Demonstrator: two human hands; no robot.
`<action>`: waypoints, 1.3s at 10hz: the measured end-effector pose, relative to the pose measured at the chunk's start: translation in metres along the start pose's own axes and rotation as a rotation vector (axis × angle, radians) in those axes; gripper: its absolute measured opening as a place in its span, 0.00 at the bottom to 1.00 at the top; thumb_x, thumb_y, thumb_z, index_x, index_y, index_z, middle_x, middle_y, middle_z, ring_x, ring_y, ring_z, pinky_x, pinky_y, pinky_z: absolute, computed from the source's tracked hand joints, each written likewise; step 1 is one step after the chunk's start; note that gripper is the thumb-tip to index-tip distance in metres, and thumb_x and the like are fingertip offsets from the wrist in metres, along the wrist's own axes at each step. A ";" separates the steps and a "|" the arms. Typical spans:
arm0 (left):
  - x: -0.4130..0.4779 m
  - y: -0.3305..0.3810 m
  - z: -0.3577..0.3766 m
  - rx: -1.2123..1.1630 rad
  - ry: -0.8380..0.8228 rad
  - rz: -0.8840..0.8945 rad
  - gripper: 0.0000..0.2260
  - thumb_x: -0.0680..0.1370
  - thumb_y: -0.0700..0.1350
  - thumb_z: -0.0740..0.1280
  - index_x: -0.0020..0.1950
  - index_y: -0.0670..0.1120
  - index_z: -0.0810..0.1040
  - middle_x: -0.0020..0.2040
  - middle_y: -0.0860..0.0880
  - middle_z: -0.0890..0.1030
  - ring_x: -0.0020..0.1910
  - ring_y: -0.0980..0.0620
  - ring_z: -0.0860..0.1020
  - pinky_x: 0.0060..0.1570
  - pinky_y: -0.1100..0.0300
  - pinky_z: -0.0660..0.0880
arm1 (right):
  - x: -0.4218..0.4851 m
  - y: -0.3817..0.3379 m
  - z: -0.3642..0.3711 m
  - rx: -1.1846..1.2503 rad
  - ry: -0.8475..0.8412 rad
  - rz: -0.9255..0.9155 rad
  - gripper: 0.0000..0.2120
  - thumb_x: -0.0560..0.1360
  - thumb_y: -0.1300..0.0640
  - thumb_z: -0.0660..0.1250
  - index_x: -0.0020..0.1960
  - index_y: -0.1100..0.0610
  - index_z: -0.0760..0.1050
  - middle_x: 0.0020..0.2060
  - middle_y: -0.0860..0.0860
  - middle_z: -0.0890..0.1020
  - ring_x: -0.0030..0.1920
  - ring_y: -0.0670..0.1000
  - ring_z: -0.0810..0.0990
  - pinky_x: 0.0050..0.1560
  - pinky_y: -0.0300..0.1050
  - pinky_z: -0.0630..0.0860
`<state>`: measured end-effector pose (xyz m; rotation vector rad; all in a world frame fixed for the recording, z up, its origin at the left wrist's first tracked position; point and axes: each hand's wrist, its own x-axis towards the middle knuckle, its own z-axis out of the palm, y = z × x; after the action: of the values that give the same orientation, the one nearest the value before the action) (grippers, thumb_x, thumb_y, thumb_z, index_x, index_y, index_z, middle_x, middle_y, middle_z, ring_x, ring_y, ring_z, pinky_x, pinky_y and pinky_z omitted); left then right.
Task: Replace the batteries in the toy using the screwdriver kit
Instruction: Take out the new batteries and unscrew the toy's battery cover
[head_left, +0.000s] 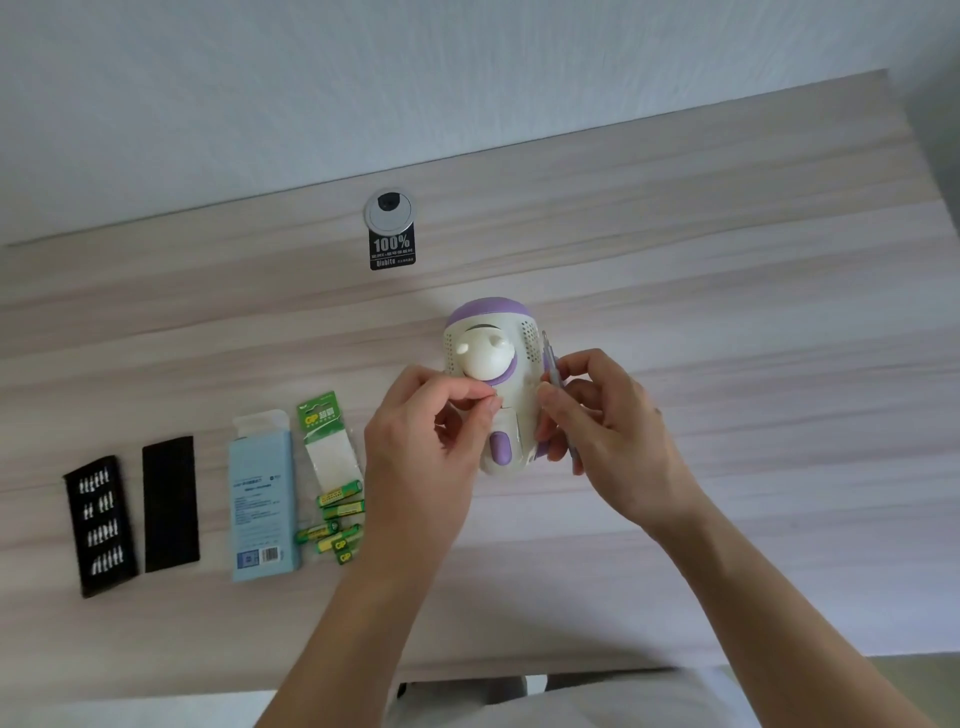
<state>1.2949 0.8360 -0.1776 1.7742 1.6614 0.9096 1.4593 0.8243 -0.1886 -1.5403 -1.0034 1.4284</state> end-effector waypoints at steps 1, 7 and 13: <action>-0.001 0.003 0.001 0.018 0.019 -0.011 0.04 0.74 0.38 0.75 0.45 0.46 0.83 0.41 0.52 0.77 0.35 0.53 0.78 0.34 0.57 0.75 | 0.000 0.001 0.000 -0.001 -0.010 -0.001 0.02 0.81 0.59 0.64 0.49 0.55 0.73 0.32 0.53 0.82 0.29 0.49 0.80 0.28 0.32 0.71; -0.003 0.002 0.006 0.074 -0.059 -0.103 0.01 0.80 0.40 0.68 0.49 0.43 0.78 0.45 0.51 0.74 0.46 0.59 0.75 0.41 0.72 0.70 | 0.000 0.002 0.001 -0.005 -0.018 0.002 0.02 0.81 0.59 0.63 0.49 0.55 0.73 0.32 0.52 0.82 0.29 0.49 0.80 0.28 0.33 0.71; -0.005 -0.012 -0.001 -0.088 -0.091 -0.149 0.03 0.81 0.43 0.66 0.48 0.49 0.77 0.46 0.51 0.77 0.44 0.49 0.79 0.42 0.44 0.79 | 0.000 0.002 0.006 -0.032 -0.014 0.030 0.02 0.81 0.58 0.63 0.51 0.54 0.73 0.33 0.52 0.83 0.30 0.49 0.80 0.28 0.46 0.73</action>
<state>1.2862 0.8317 -0.1864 1.5861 1.6454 0.8109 1.4536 0.8236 -0.1908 -1.5766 -1.0201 1.4519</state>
